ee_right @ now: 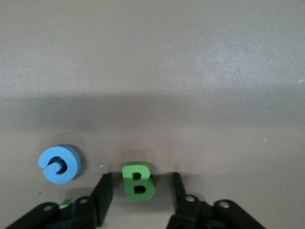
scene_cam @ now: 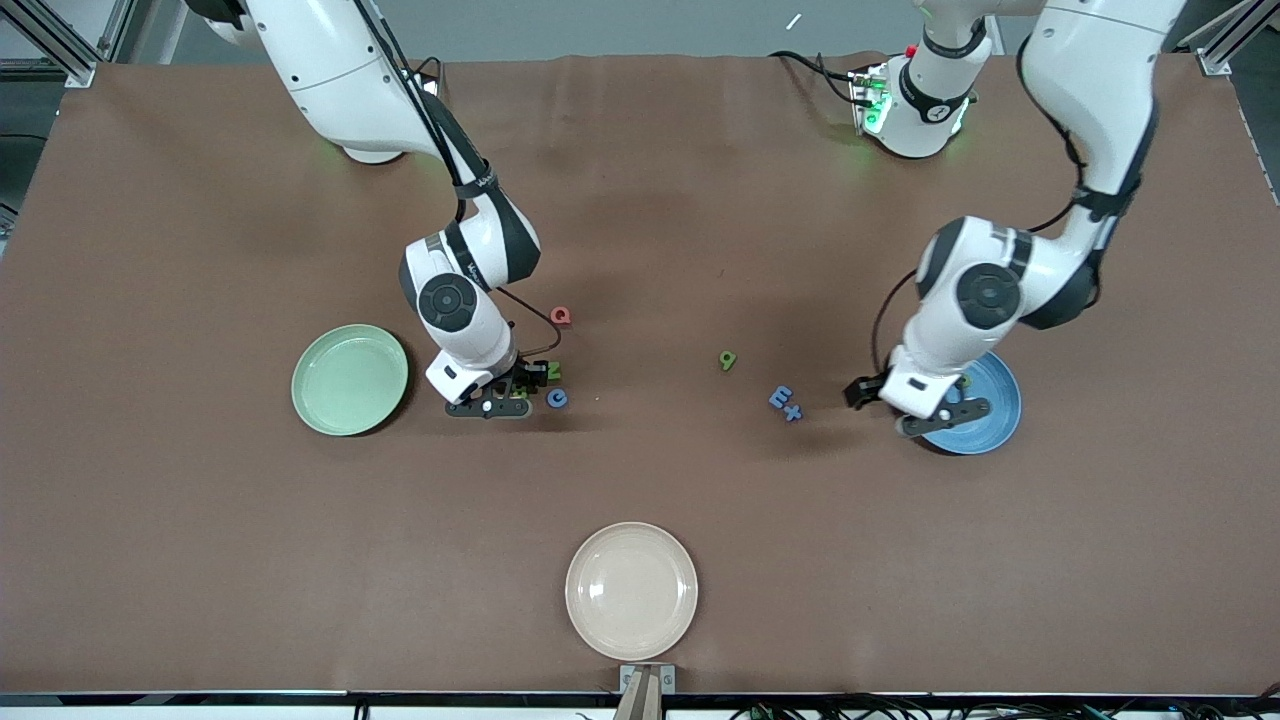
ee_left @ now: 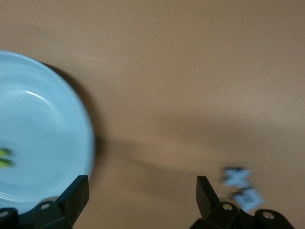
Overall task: Sort upper and lower case letters into plates
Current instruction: 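Lift the green B with the right gripper while the left gripper reaches the x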
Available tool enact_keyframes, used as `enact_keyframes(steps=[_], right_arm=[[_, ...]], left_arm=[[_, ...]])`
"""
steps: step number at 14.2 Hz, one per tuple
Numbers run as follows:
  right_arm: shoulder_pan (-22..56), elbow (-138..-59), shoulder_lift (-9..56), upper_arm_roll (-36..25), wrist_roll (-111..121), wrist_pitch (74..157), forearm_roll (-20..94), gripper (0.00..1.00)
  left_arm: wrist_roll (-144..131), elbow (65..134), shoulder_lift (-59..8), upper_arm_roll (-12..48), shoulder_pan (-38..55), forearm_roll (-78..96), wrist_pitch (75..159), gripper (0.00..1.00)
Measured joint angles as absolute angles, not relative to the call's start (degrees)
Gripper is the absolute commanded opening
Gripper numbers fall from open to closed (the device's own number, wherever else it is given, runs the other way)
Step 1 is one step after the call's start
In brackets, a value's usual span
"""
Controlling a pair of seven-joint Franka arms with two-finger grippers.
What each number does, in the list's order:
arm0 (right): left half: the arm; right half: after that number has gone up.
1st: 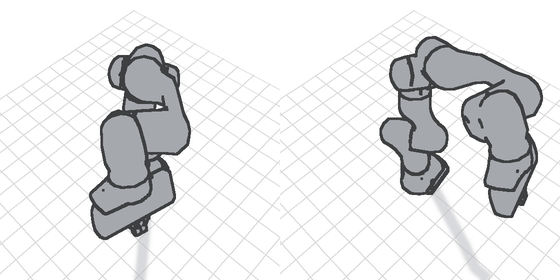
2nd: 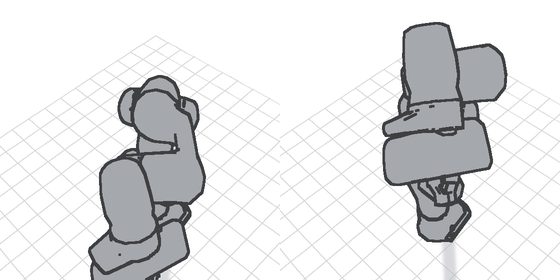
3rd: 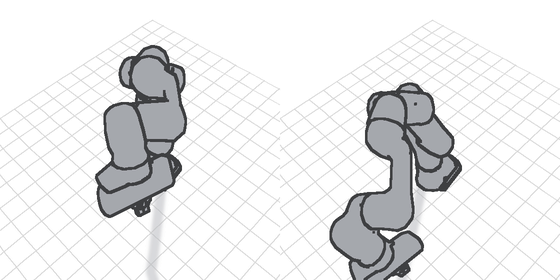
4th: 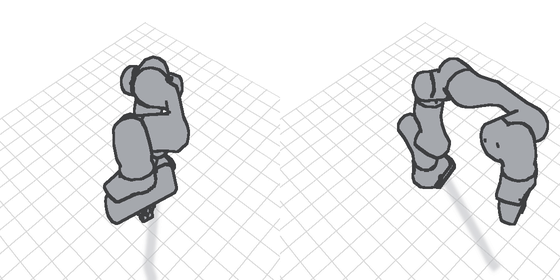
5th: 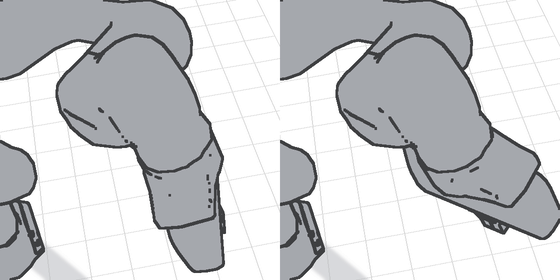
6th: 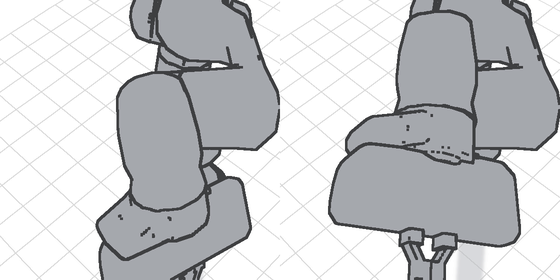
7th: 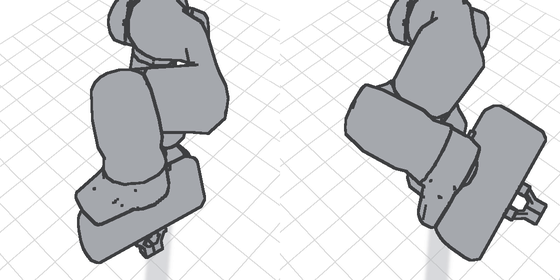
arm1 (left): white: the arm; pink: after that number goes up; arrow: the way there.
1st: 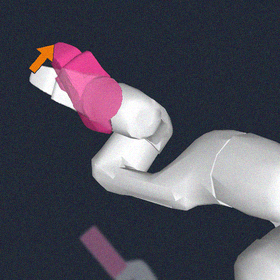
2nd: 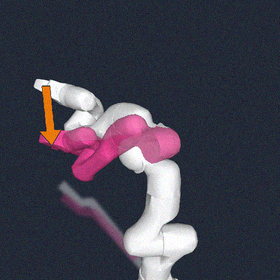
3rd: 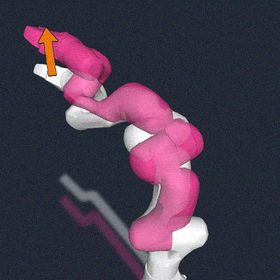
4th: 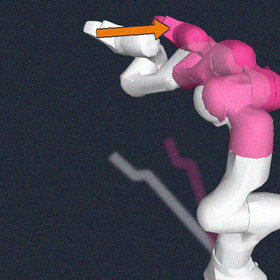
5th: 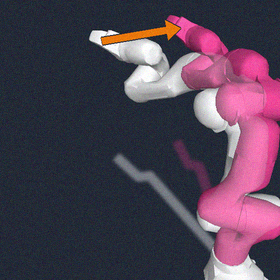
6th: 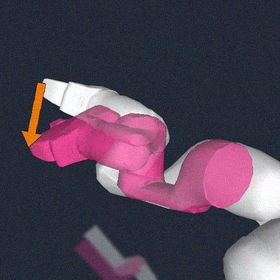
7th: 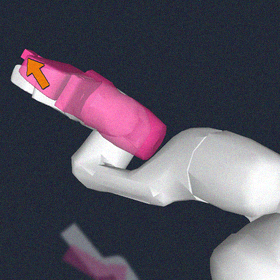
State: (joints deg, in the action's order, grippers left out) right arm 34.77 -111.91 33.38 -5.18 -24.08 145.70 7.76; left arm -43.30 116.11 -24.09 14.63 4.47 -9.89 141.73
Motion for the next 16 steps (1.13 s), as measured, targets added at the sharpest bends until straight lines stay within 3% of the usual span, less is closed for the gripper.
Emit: enact_keyframes(steps=[4,5,10,16], right_arm=[[34.78,-111.94,33.34,-5.37,-24.08,145.88,7.70,0.09],[34.78,-111.94,33.28,-5.46,-24.08,145.83,7.70,0.04],[34.34,-111.40,32.92,-6.29,-24.18,142.82,7.76,0.01],[22.37,-110.03,23.95,-7.39,-9.92,125.62,7.62,0.01]], left_arm=[[-55.53,109.61,-31.29,14.62,10.25,-9.90,141.73,0.99],[-56.24,108.88,-32.52,14.62,10.78,-9.90,141.73,0.98],[-58.01,107.59,-35.13,14.57,11.31,-9.90,141.73,0.87],[-59.07,104.66,-38.31,14.39,12.77,-9.99,141.73,0.77]])
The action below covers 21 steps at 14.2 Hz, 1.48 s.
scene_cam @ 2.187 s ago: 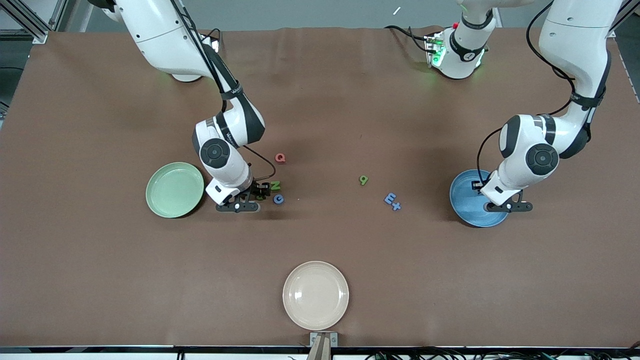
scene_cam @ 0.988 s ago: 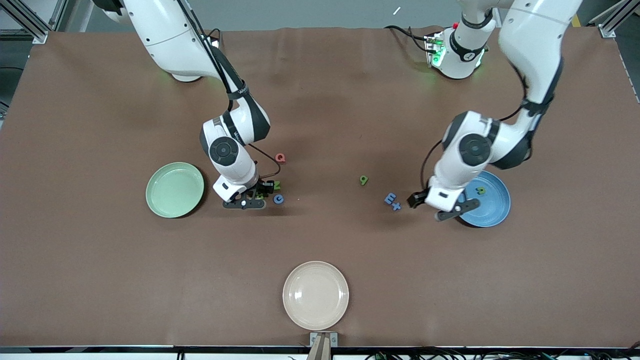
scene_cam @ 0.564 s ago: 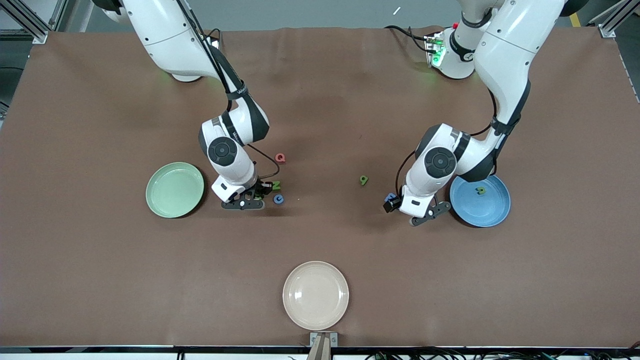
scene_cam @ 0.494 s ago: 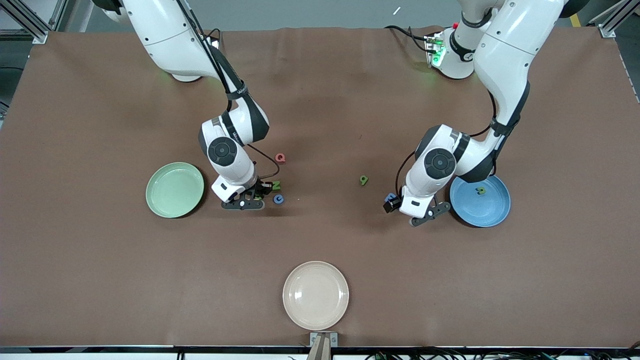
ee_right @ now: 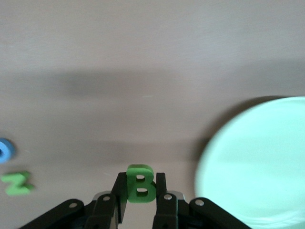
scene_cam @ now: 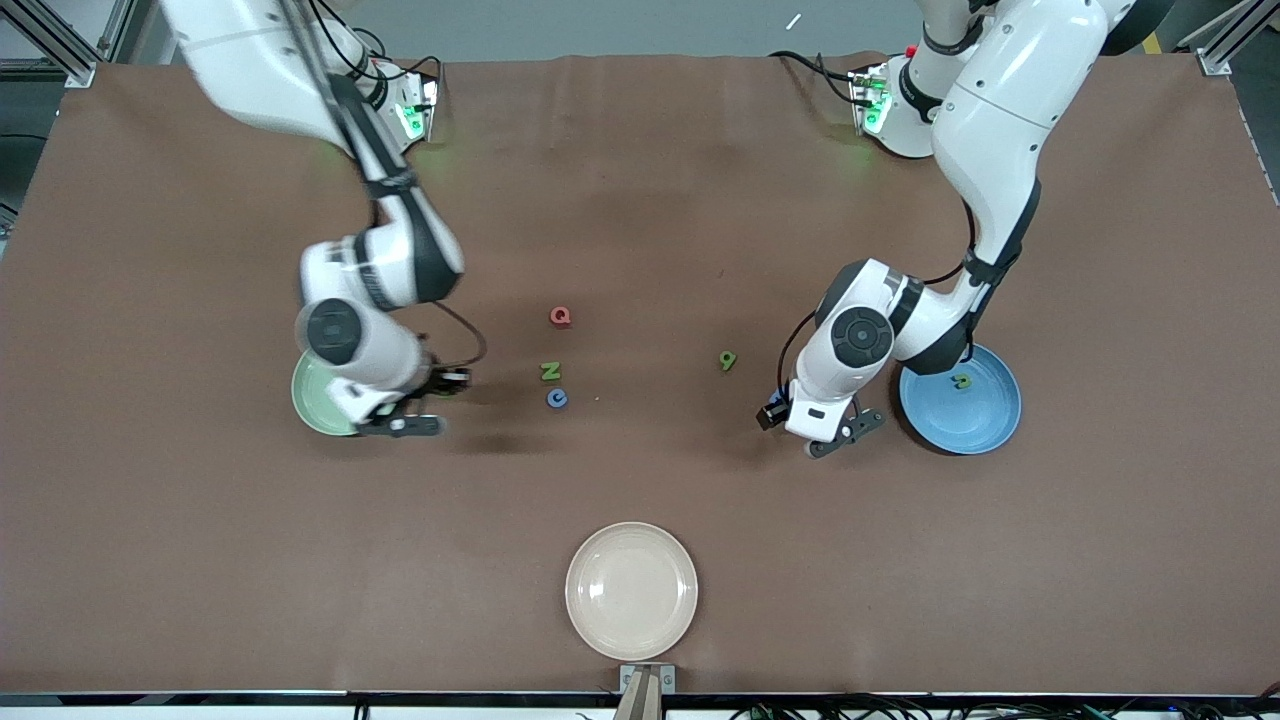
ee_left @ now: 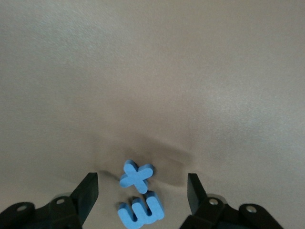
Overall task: Sort upper and lower case letters into plates
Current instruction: 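Lift the green B with the right gripper while the left gripper reaches the x, then drop the B on the green plate while the left gripper grasps the x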
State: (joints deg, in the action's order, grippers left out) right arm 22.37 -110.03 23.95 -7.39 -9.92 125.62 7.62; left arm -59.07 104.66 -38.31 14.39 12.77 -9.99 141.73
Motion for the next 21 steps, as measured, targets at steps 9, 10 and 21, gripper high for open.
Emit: enact_keyframes(steps=[9,10,21], right_arm=[[8.45,-121.56,20.98,-7.38,7.52,131.43,7.59,0.08],[8.47,-123.10,20.99,-7.16,7.52,132.97,7.59,0.09],[9.16,-125.64,20.58,-6.25,4.43,133.59,7.76,1.00]], left_arm=[[-59.07,103.77,-38.74,13.99,12.84,-10.15,141.37,0.30],[-59.07,103.76,-38.68,13.94,12.84,-10.17,141.26,0.27],[-54.50,102.69,-34.43,13.79,9.72,-11.19,132.44,0.15]])
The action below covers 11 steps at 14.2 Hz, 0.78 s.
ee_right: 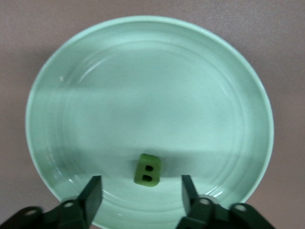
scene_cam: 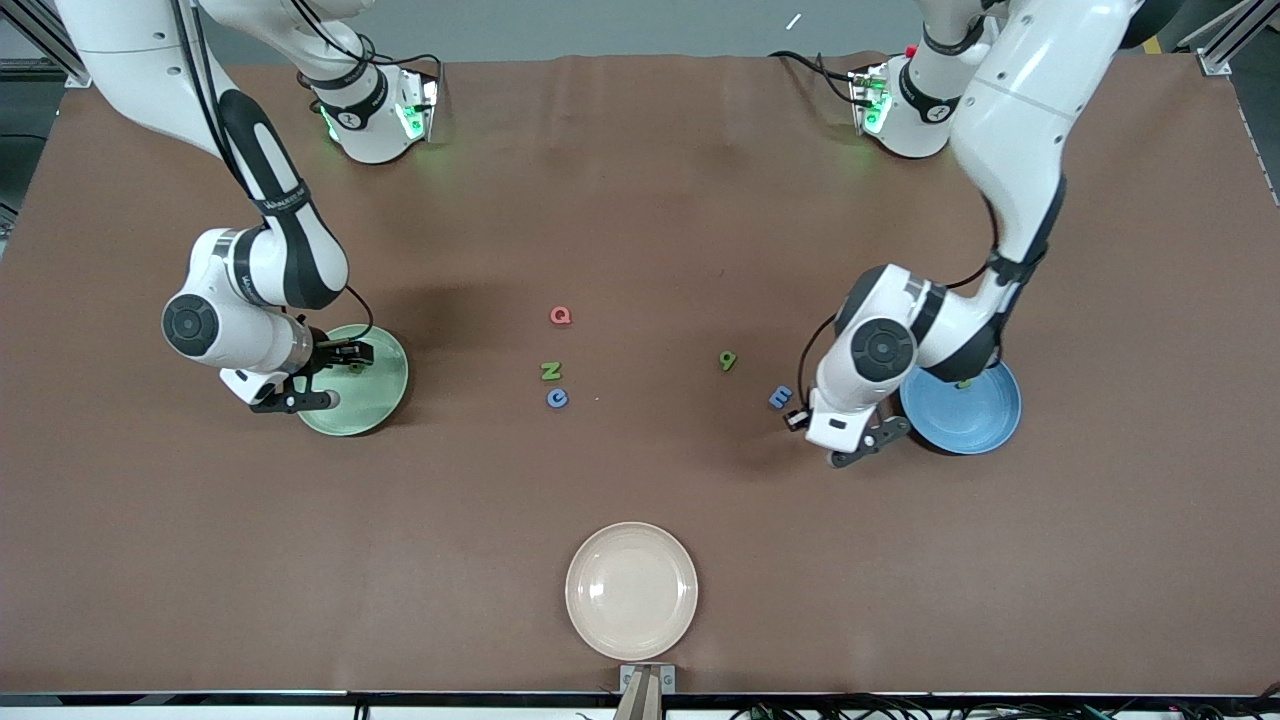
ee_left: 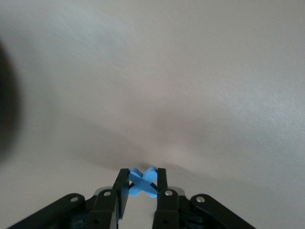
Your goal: Sort upper and lower case letters into plates
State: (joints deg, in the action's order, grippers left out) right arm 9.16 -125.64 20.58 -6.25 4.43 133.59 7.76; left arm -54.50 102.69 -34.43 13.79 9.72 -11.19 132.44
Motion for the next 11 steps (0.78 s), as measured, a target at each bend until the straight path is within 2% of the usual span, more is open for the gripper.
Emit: enact_keyframes(steps=[5,11], right_arm=[[21.26,-125.03,17.91,-5.03,-10.81,134.19,8.08,1.00],[32.86,-124.10,17.16,-4.91,-17.32,138.11,14.44,1.00]], left_arm=[[-39.51,107.35,-27.38,13.80,1.60,-11.30,128.53,0.15],[-26.98,110.06,-27.42,13.74,-8.21,-11.31,129.26,0.15]])
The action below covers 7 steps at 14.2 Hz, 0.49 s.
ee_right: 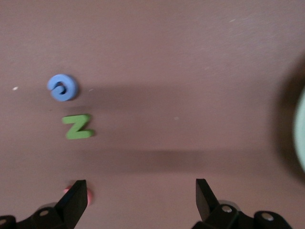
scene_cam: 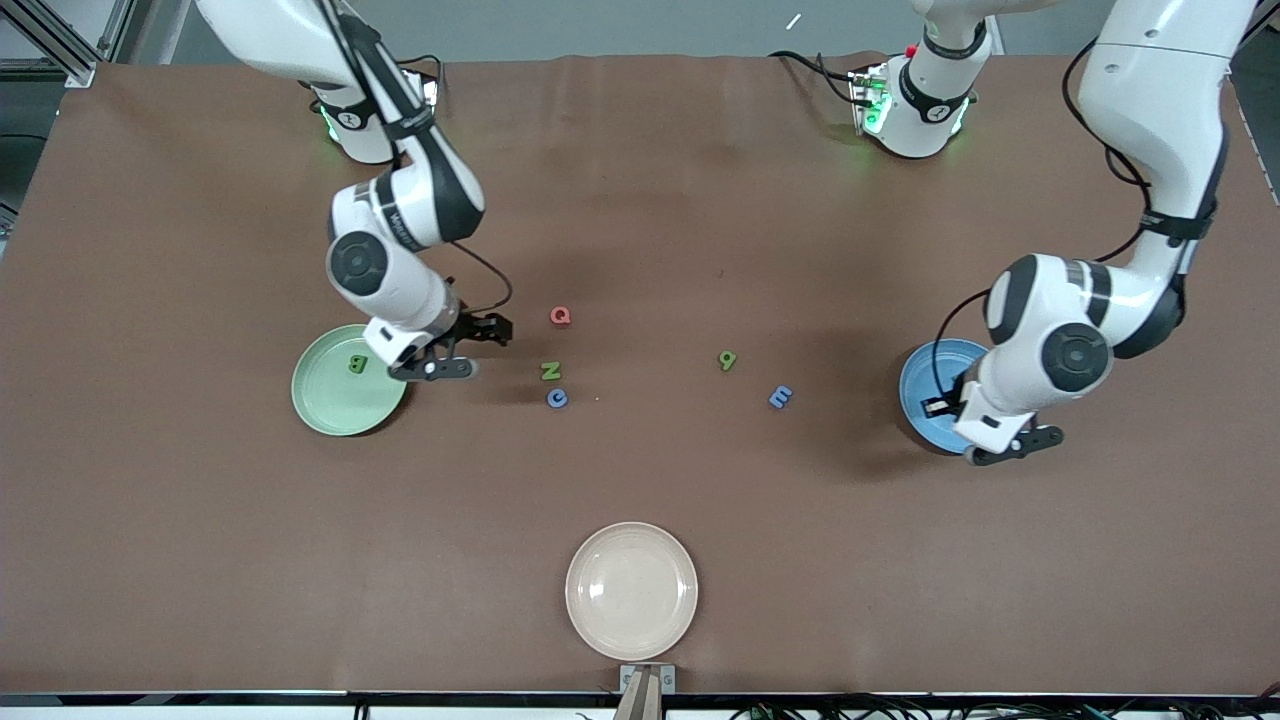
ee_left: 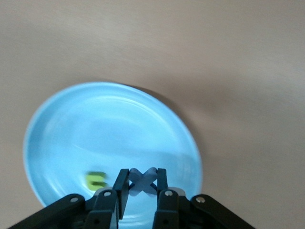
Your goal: Sort upper and lower case letters into plates
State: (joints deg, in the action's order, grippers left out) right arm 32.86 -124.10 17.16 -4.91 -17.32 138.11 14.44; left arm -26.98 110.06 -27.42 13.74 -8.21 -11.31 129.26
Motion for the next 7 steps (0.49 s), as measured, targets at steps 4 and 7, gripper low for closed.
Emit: enact_keyframes(steps=[4,7], right_arm=[[40.20,-124.62,17.47,-4.95,-24.78,141.35,14.47,1.00],[44.18,-126.82,19.06,-4.99,-28.87,147.27,14.47,1.00]], left_arm=[[-24.26,110.20,-29.89,13.66,-11.05,-12.47,133.53,0.16],[-24.26,110.20,-31.47,13.58,-12.24,-14.95,134.68,0.16]])
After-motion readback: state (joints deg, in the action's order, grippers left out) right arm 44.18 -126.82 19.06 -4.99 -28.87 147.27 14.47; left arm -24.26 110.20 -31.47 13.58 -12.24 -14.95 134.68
